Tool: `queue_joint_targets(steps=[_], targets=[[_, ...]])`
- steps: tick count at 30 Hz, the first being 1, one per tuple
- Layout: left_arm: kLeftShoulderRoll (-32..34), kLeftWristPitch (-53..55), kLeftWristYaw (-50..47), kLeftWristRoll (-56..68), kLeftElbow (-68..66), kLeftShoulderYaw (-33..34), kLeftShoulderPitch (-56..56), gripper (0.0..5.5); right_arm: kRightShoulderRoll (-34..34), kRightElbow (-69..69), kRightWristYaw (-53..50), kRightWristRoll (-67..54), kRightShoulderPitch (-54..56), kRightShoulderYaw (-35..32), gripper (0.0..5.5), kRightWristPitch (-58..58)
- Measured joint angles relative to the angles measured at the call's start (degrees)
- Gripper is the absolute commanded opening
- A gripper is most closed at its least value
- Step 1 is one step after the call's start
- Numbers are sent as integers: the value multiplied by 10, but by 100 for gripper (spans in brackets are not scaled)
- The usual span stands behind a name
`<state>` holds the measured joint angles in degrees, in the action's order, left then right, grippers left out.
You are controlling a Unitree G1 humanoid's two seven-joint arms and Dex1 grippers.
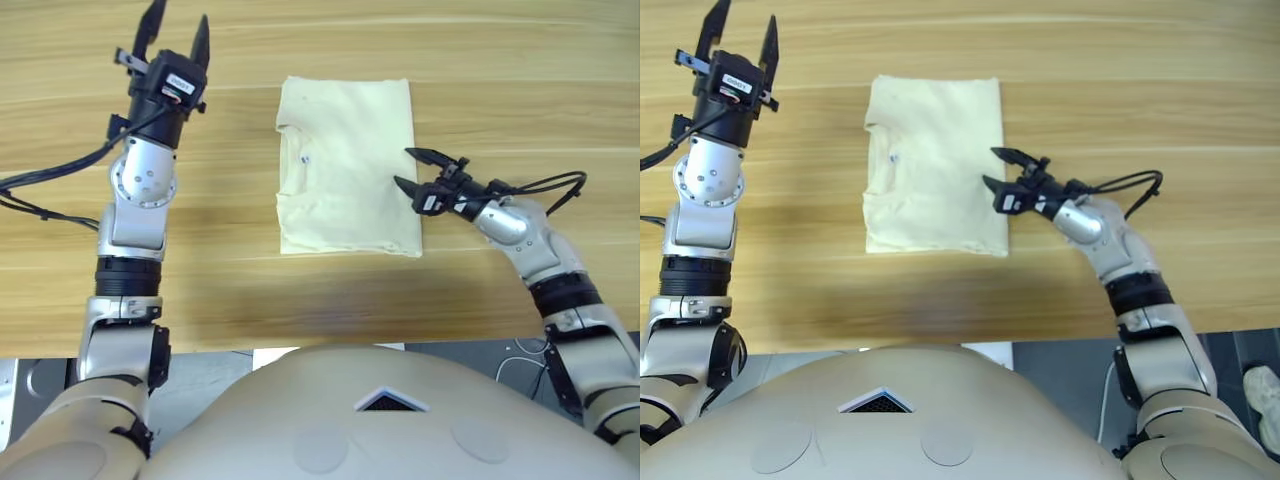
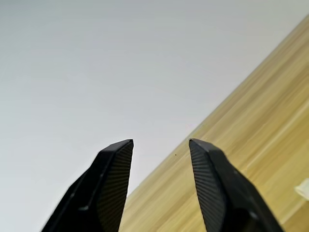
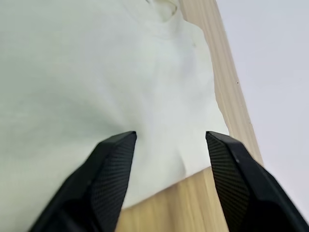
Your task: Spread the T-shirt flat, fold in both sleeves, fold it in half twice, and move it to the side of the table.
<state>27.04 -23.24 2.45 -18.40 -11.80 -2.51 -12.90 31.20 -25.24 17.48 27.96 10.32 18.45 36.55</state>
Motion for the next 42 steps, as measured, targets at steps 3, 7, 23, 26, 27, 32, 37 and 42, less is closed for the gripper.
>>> queue_joint_targets(steps=[3,7,23,26,27,32,37,42], targets=[[12,-25,10,0,-5,-5,3,215,-6,8,-9,-20,-9,-8,267,4],[36,-68,41,0,-7,-15,34,215,3,87,-20,-85,-31,-53,267,18],[255,-244,184,-94,-34,-68,214,215,174,135,37,28,-163,-70,267,123],[235,-259,213,-95,-40,-113,164,215,183,144,57,24,-158,-57,267,124],[223,-267,220,-95,-50,-131,144,215,190,147,64,23,-155,-53,267,124],[187,-299,231,-94,-97,-187,84,215,193,165,71,12,-165,-37,267,120],[186,-314,236,-86,-111,-208,65,215,193,177,73,3,-171,-20,267,118],[209,-315,241,-76,-98,-205,80,215,191,183,73,2,-171,-11,267,113]])
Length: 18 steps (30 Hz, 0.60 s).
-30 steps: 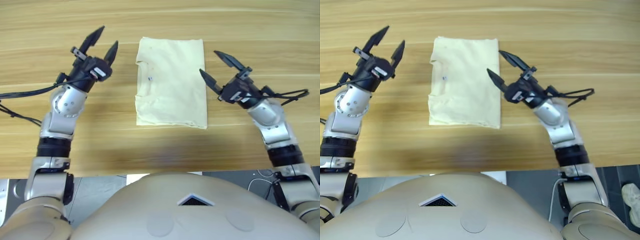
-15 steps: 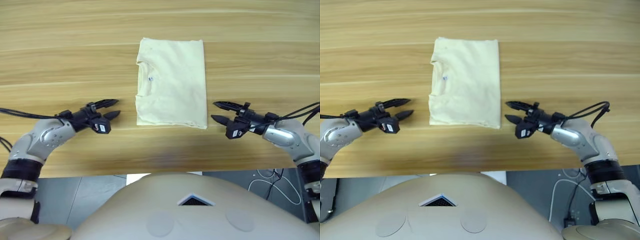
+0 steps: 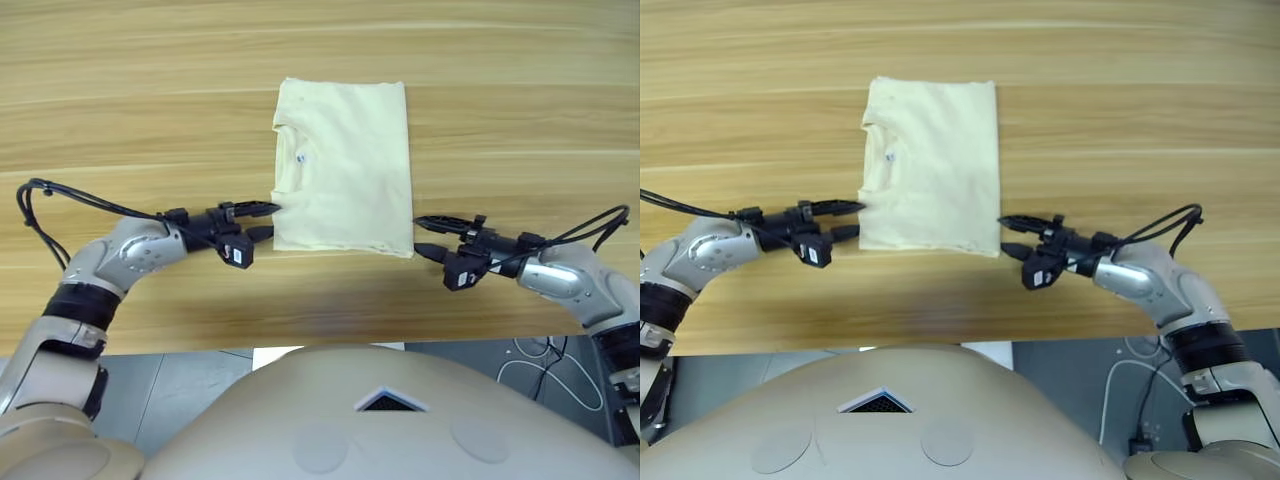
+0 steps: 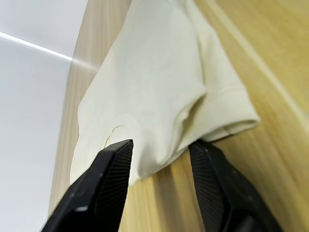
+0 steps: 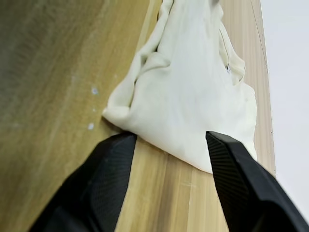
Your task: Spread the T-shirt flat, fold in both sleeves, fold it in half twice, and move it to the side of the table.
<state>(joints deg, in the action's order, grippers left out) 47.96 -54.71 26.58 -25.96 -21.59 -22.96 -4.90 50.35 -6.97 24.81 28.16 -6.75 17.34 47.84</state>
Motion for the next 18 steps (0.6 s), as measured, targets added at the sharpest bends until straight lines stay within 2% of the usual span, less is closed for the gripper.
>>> queue_joint_targets(steps=[8,18], targets=[[22,-4,47,50,32,-20,21,215,-3,0,0,0,20,17,267,0],[-18,-30,52,48,-49,-43,-45,215,-5,-6,-1,1,33,35,267,3]])
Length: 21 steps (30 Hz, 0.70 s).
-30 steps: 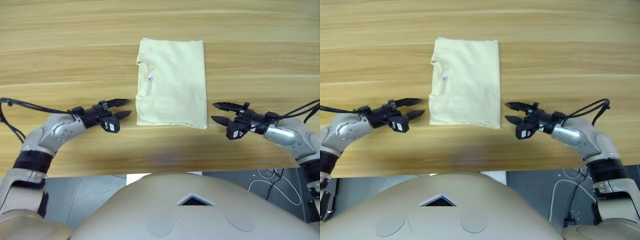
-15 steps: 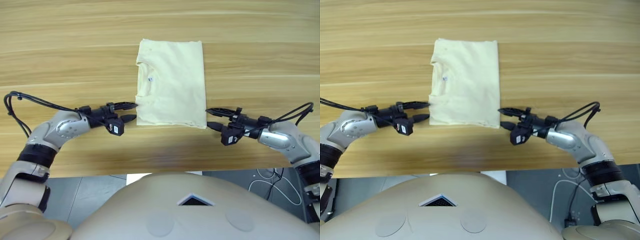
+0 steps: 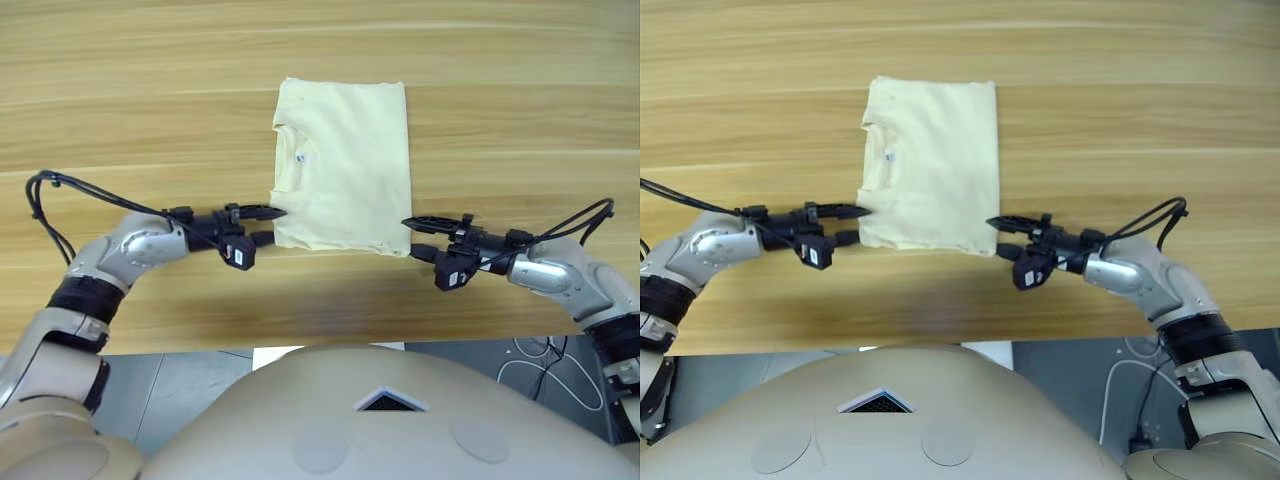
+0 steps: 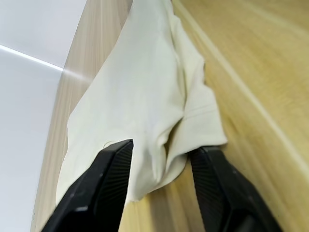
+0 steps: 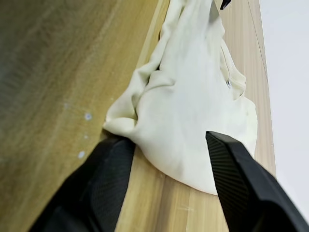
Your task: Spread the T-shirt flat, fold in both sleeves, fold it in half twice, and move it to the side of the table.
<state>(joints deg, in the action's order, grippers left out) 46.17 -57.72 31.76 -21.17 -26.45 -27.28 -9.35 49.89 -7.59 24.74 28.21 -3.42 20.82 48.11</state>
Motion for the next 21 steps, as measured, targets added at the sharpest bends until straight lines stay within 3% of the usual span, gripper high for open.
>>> queue_joint_targets(steps=[2,16,21], targets=[[-1,-7,0,0,-7,-2,-4,197,0,-8,-4,0,3,1,270,7],[9,-22,11,1,13,-12,4,5,-17,-50,-8,10,23,26,18,32],[8,-25,10,5,8,-11,3,0,-19,-55,-9,12,26,29,7,35]])
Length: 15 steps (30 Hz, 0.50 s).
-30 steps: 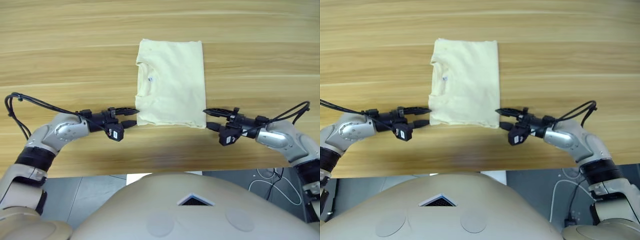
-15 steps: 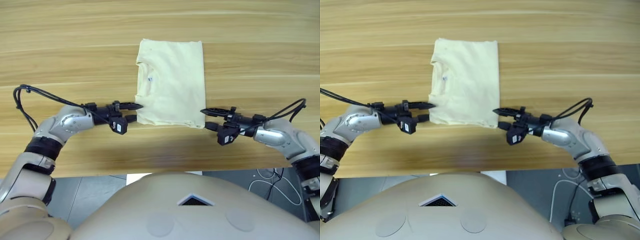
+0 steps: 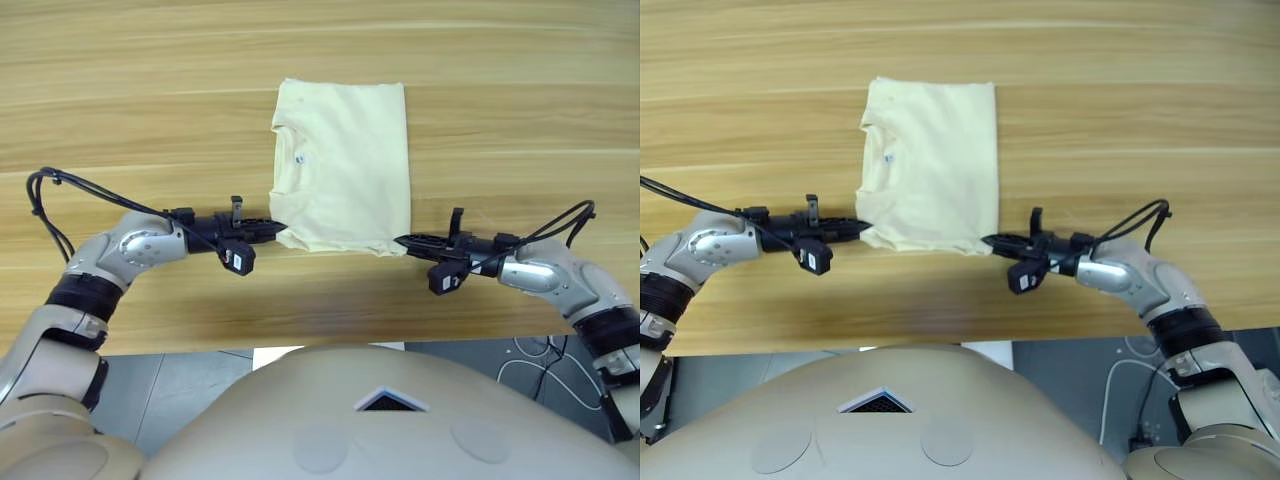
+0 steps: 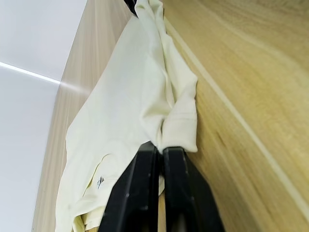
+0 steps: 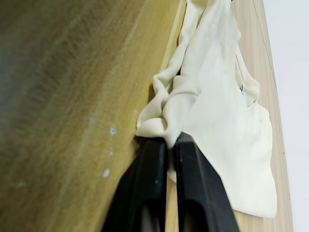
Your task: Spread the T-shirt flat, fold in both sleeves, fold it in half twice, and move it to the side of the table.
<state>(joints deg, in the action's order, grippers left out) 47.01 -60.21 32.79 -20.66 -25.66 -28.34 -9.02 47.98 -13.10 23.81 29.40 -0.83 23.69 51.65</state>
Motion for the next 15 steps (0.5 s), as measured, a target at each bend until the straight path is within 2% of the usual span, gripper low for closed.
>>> queue_joint_targets(steps=[9,15], targets=[[-12,-4,-54,6,-13,40,27,0,-3,-13,-22,2,-2,-8,7,9],[-33,-6,-76,-5,6,44,47,0,-12,-21,-49,-16,-33,-33,7,12]])
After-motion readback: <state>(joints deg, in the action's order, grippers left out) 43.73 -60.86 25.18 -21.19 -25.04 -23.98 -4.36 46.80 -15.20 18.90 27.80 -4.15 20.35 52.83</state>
